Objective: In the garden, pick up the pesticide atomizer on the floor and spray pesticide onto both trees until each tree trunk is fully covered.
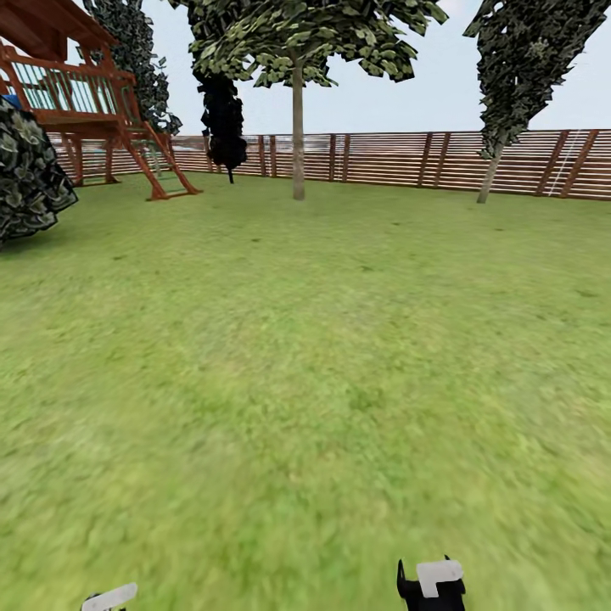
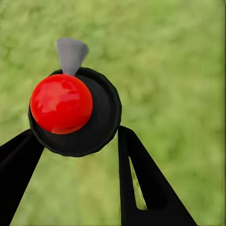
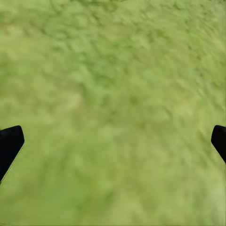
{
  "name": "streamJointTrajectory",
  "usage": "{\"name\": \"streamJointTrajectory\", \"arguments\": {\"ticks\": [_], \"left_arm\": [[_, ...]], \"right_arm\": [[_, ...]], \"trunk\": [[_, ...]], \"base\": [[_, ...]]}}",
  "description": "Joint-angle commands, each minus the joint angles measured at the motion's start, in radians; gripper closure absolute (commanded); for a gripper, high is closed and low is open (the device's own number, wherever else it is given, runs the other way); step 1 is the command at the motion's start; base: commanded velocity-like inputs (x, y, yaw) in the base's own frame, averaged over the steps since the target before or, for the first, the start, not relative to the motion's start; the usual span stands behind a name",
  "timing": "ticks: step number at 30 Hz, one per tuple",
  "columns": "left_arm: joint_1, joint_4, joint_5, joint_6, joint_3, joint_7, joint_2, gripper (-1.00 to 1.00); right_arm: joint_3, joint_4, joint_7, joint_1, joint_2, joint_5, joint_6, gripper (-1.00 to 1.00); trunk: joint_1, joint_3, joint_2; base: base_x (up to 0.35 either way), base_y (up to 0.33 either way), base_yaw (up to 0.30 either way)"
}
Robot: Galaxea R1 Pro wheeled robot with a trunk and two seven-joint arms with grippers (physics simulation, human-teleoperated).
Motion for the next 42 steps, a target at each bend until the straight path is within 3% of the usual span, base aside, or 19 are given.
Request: {"name": "streamJointTrajectory", "arguments": {"ticks": [1,42], "left_arm": [[-0.001,0.001,0.01,-0.005,-0.002,-0.002,0.0,1.0],[-0.001,0.001,0.01,-0.001,-0.002,-0.002,0.0,1.0]], "right_arm": [[0.008,0.001,-0.01,-0.001,0.0,0.003,0.002,-1.0],[0.007,0.001,-0.01,-0.001,0.0,0.003,0.002,-1.0]], "trunk": [[0.0,-0.001,0.0],[0.0,-0.001,0.0]], "base": [[0.341,0.0,0.0],[0.341,0.0,0.0]]}}
